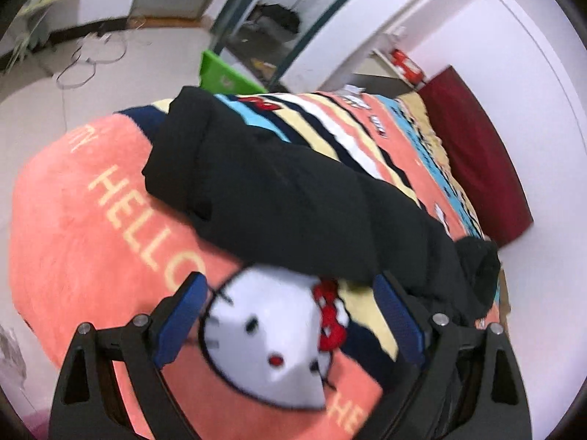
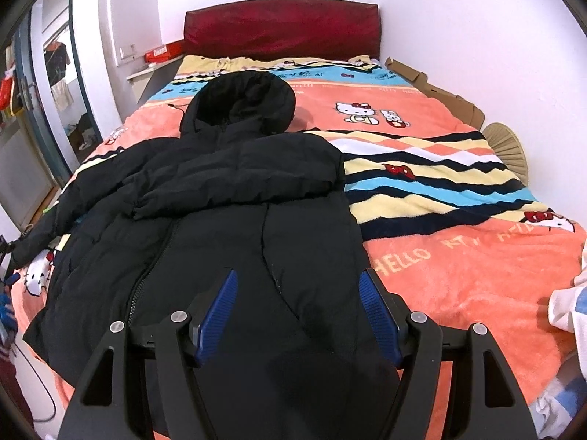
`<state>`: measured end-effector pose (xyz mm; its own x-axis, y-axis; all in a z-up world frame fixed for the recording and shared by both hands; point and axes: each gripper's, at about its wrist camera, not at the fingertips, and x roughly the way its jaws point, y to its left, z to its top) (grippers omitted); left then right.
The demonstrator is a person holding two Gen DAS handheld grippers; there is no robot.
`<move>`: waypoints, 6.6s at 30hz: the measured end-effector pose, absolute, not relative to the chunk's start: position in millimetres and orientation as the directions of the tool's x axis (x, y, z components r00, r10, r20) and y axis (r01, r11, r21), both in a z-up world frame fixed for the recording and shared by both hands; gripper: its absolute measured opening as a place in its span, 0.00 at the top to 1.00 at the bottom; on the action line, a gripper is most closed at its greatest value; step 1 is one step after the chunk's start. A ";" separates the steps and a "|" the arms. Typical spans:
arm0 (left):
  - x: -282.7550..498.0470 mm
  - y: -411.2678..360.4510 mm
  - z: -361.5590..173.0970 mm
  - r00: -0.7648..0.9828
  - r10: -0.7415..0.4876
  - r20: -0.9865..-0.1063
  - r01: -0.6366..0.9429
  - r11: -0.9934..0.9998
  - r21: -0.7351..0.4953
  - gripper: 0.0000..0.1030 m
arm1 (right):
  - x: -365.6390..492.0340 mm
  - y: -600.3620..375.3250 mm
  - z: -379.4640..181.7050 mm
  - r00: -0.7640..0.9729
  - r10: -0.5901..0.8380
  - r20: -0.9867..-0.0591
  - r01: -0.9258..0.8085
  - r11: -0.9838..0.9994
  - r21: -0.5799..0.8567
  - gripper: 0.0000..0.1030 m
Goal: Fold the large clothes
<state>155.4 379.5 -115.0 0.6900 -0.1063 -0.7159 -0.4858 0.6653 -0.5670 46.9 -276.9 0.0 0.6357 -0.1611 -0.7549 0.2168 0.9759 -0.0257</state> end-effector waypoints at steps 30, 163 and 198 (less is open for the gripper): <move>226.9 413.7 -99.7 0.762 -0.093 -0.640 -0.476 0.590 -0.652 0.89 | 66.3 -295.8 -4.9 0.640 -0.150 -0.753 0.221 0.975 -0.006 0.34; 392.4 52.5 -76.6 0.568 -0.176 -0.804 0.109 0.984 -0.139 0.44 | 288.9 -249.9 -50.3 0.657 0.057 -0.752 -0.049 0.998 0.033 0.26; 181.9 257.6 71.1 0.766 -0.083 -0.637 -0.105 0.962 -0.251 0.41 | 138.6 -287.7 2.4 0.688 -0.062 -0.723 0.101 0.995 0.011 0.26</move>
